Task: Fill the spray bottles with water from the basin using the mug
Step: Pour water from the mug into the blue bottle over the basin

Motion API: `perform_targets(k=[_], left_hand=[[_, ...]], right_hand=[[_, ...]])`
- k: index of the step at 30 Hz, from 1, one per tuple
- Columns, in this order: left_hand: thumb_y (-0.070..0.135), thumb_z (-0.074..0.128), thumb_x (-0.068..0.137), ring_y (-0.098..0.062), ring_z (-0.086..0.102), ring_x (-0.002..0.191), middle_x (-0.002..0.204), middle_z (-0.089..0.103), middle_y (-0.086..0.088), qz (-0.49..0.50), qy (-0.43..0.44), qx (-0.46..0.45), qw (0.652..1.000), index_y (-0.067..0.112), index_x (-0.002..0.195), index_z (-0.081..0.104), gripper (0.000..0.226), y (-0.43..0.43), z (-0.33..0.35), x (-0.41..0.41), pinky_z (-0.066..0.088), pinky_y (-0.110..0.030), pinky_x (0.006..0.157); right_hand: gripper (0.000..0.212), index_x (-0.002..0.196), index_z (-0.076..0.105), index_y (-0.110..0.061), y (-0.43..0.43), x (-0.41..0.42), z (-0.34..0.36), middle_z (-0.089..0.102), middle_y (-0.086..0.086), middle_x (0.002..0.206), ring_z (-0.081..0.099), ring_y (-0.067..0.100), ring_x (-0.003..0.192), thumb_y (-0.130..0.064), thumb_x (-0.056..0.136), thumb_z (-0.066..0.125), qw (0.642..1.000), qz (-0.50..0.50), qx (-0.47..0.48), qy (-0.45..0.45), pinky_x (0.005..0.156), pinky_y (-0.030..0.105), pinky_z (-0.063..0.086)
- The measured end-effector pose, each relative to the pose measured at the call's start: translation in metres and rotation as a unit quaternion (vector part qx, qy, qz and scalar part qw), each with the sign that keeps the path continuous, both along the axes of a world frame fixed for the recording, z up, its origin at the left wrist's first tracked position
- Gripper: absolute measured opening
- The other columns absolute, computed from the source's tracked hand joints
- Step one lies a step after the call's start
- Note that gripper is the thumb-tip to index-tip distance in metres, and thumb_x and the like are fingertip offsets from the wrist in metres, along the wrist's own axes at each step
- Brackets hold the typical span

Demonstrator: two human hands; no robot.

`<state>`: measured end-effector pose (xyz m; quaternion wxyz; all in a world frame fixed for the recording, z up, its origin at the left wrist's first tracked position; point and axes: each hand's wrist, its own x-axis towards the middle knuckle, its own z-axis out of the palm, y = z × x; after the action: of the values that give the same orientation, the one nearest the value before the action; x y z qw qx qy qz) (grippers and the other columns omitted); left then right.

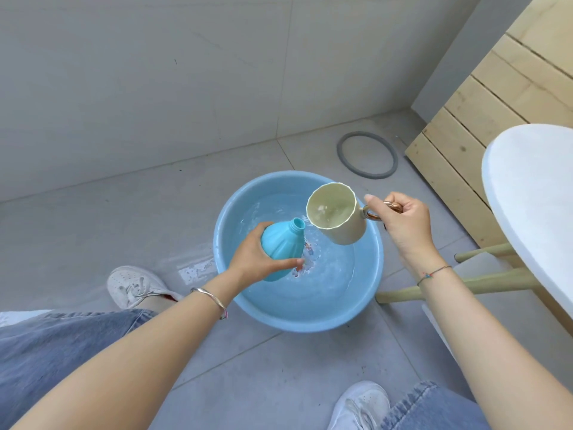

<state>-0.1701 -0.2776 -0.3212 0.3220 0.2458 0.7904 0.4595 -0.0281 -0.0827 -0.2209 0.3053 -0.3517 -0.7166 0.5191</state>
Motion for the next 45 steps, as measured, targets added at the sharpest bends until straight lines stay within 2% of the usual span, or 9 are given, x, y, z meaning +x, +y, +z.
perform_targets(k=[2, 5, 8, 10, 22, 28, 33, 40, 45], left_hand=[[0.056, 0.091, 0.047, -0.007, 0.062, 0.097, 0.111, 0.061, 0.013, -0.002, 0.004, -0.004, 1.0, 0.036, 0.122, 0.049, 0.088, 0.001, -0.001, 0.001, 0.056, -0.029, 0.076], [0.068, 0.085, 0.039, -0.009, 0.062, 0.099, 0.113, 0.061, 0.013, -0.005, 0.008, -0.009, 1.0, 0.039, 0.123, 0.047, 0.097, -0.001, -0.003, 0.003, 0.057, -0.034, 0.08], [0.069, 0.085, 0.038, -0.009, 0.063, 0.098, 0.112, 0.061, 0.013, -0.005, 0.009, -0.012, 1.0, 0.04, 0.122, 0.047, 0.097, -0.002, -0.004, 0.004, 0.058, -0.036, 0.081], [0.067, 0.086, 0.04, -0.008, 0.062, 0.098, 0.112, 0.06, 0.014, -0.006, 0.011, -0.013, 1.0, 0.039, 0.122, 0.046, 0.095, -0.002, -0.004, 0.005, 0.058, -0.035, 0.08], [0.061, 0.089, 0.046, -0.01, 0.061, 0.1, 0.114, 0.06, 0.013, -0.001, 0.02, -0.019, 1.0, 0.038, 0.123, 0.047, 0.091, -0.002, -0.009, 0.005, 0.056, -0.035, 0.083], [0.059, 0.09, 0.047, -0.011, 0.061, 0.102, 0.114, 0.06, 0.012, 0.0, 0.018, -0.024, 1.0, 0.037, 0.123, 0.047, 0.09, -0.002, -0.012, 0.006, 0.055, -0.033, 0.085], [0.065, 0.088, 0.043, -0.011, 0.06, 0.102, 0.114, 0.059, 0.014, 0.0, 0.021, -0.025, 0.999, 0.039, 0.121, 0.047, 0.091, -0.001, -0.013, 0.007, 0.055, -0.038, 0.087], [0.072, 0.083, 0.036, -0.011, 0.061, 0.102, 0.114, 0.06, 0.013, 0.003, 0.012, -0.034, 0.999, 0.039, 0.122, 0.047, 0.099, -0.002, -0.014, 0.008, 0.055, -0.037, 0.086], [0.067, 0.085, 0.039, -0.012, 0.061, 0.102, 0.115, 0.06, 0.012, 0.004, 0.007, -0.035, 0.999, 0.036, 0.125, 0.047, 0.099, -0.003, -0.015, 0.01, 0.054, -0.035, 0.087]], right_hand=[[0.049, 0.05, 0.035, -0.019, -0.001, 0.001, 0.002, 0.048, -0.002, 0.051, 0.067, 0.018, 0.063, -0.014, 0.082, 0.072, 1.0, 0.01, 0.023, 0.003, 0.063, 0.024, 0.04], [0.05, 0.046, 0.037, -0.02, -0.005, 0.0, 0.008, 0.042, -0.011, 0.045, 0.061, 0.036, 0.062, -0.021, 0.08, 0.073, 0.997, 0.036, 0.063, -0.021, 0.063, 0.03, 0.034], [0.051, 0.051, 0.031, -0.012, -0.01, 0.0, 0.013, 0.033, 0.004, 0.051, 0.037, 0.018, 0.052, -0.026, 0.077, 0.073, 0.991, 0.033, 0.122, -0.04, 0.055, 0.027, 0.024], [0.053, 0.052, 0.028, -0.015, -0.013, -0.001, 0.016, 0.026, 0.001, 0.052, 0.024, 0.009, 0.052, -0.019, 0.078, 0.073, 0.984, 0.022, 0.168, -0.053, 0.05, 0.024, 0.02], [0.053, 0.052, 0.026, -0.019, -0.012, -0.003, 0.025, 0.027, -0.003, 0.052, 0.03, 0.011, 0.053, -0.016, 0.078, 0.072, 0.964, 0.015, 0.255, -0.068, 0.051, 0.019, 0.022], [0.046, 0.053, 0.031, -0.012, -0.01, -0.004, 0.026, 0.03, -0.001, 0.054, 0.031, 0.014, 0.059, -0.018, 0.077, 0.07, 0.956, 0.026, 0.286, -0.068, 0.054, 0.019, 0.025], [0.044, 0.053, 0.032, -0.011, -0.012, -0.006, 0.031, 0.033, 0.003, 0.054, 0.033, 0.023, 0.061, -0.021, 0.075, 0.069, 0.937, 0.038, 0.335, -0.087, 0.058, 0.029, 0.024], [0.042, 0.053, 0.034, -0.01, -0.015, -0.008, 0.036, 0.034, 0.004, 0.054, 0.031, 0.02, 0.061, -0.021, 0.075, 0.069, 0.922, 0.043, 0.373, -0.099, 0.062, 0.028, 0.024], [0.04, 0.055, 0.032, -0.017, -0.018, -0.009, 0.037, 0.028, -0.005, 0.054, 0.028, 0.017, 0.062, -0.023, 0.075, 0.066, 0.909, 0.053, 0.401, -0.101, 0.064, 0.027, 0.021]])
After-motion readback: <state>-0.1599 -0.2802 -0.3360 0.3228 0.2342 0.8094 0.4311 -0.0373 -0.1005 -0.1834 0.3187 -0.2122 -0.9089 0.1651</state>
